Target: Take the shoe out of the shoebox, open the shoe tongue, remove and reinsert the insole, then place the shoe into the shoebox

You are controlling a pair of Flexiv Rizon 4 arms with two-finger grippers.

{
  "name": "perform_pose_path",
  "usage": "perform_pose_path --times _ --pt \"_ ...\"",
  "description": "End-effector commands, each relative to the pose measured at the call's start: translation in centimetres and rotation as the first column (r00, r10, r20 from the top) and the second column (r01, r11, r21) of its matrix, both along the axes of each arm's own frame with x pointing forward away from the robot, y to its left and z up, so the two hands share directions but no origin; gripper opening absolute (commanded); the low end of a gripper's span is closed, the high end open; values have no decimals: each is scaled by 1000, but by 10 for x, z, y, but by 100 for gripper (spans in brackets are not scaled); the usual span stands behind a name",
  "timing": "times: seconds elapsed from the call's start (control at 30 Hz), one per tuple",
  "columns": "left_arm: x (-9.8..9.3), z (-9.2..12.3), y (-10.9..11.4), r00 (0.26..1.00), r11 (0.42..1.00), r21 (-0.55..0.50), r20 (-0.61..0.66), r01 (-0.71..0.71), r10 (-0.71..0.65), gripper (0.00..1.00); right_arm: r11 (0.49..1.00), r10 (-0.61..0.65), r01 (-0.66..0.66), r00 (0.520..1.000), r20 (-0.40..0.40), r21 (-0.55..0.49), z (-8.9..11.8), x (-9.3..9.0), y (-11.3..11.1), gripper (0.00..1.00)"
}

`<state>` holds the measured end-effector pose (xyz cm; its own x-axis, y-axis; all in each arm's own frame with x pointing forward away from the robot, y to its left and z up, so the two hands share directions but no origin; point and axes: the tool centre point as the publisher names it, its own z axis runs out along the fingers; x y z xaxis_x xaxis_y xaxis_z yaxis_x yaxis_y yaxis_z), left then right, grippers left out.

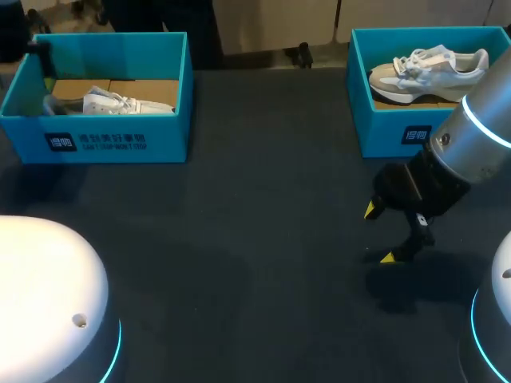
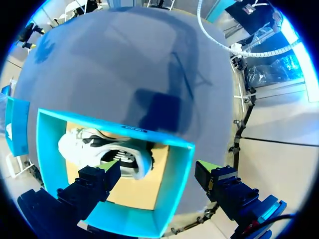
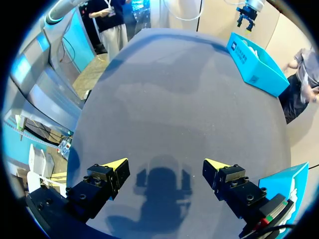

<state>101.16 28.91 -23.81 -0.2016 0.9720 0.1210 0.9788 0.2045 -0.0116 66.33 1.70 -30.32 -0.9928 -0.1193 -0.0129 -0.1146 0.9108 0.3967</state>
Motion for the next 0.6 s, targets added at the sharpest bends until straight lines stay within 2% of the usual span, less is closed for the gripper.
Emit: perform_pose_path --times 0.03,0.13,0.37,0.6 --pt "-30 38 1 999 1000 -2 44 8 -8 100 1000 0 0 1000 2 -2 -1 -1 0 100" --pt "-41 49 2 999 1000 -9 46 30 -30 100 1000 0 0 1000 2 -2 -1 -1 0 100" --pt "-53 58 -4 998 999 -13 39 46 -46 100 1000 0 0 1000 2 -2 -1 -1 0 100" --pt "-56 62 -6 997 997 -14 26 72 -71 100 1000 0 0 1000 2 -2 -1 -1 0 100"
